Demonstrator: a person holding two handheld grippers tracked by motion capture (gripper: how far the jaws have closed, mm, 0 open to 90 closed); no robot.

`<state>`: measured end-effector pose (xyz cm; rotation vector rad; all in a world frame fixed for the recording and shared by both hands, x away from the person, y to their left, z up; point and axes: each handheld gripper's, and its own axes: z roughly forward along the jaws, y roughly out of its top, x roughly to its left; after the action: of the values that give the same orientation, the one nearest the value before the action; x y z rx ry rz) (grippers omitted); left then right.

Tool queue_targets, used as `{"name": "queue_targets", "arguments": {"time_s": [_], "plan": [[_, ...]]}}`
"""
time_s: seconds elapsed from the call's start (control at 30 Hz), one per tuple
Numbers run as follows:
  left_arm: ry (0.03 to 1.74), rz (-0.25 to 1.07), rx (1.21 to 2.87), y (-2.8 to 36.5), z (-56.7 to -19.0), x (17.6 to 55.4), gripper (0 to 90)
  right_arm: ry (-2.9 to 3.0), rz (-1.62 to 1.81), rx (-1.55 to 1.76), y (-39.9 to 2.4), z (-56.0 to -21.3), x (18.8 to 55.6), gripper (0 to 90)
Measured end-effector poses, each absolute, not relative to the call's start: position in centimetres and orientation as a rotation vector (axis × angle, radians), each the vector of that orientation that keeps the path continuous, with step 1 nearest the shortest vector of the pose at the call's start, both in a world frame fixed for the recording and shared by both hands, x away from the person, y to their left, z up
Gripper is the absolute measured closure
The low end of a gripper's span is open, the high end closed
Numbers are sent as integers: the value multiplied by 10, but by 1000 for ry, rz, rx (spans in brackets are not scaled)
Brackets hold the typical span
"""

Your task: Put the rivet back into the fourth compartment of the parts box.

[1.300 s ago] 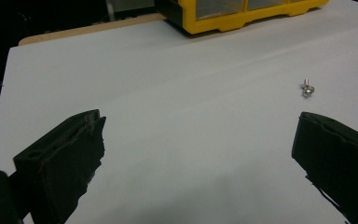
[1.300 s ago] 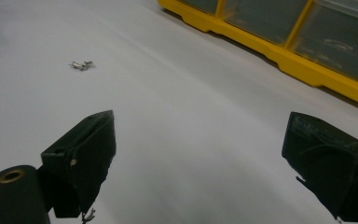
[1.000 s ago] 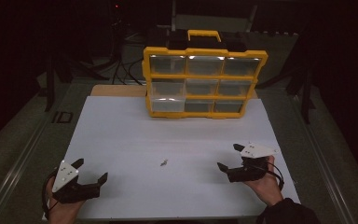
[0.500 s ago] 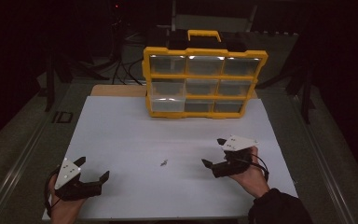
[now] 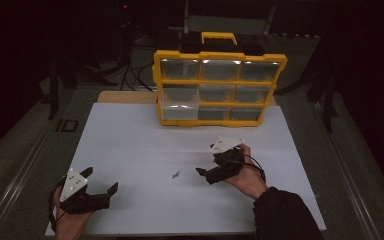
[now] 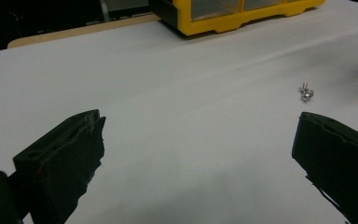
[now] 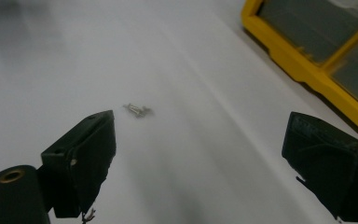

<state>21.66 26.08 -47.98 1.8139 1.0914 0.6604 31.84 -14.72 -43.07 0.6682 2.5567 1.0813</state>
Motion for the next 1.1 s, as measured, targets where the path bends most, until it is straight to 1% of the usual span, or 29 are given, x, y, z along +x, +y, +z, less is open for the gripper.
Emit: {"name": "queue_targets", "arguments": {"time_s": [0.27,0.6,1.1], "plan": [[1090,658,1821,260,-481,216,28,2647,1000,640,-114,-434,334,97],[1088,657,1838,260,-483,216,28,2735,905,677,-89,-442,354,98],[1087,654,1848,259,-484,215,28,2828,677,717,-55,-479,371,100]]}}
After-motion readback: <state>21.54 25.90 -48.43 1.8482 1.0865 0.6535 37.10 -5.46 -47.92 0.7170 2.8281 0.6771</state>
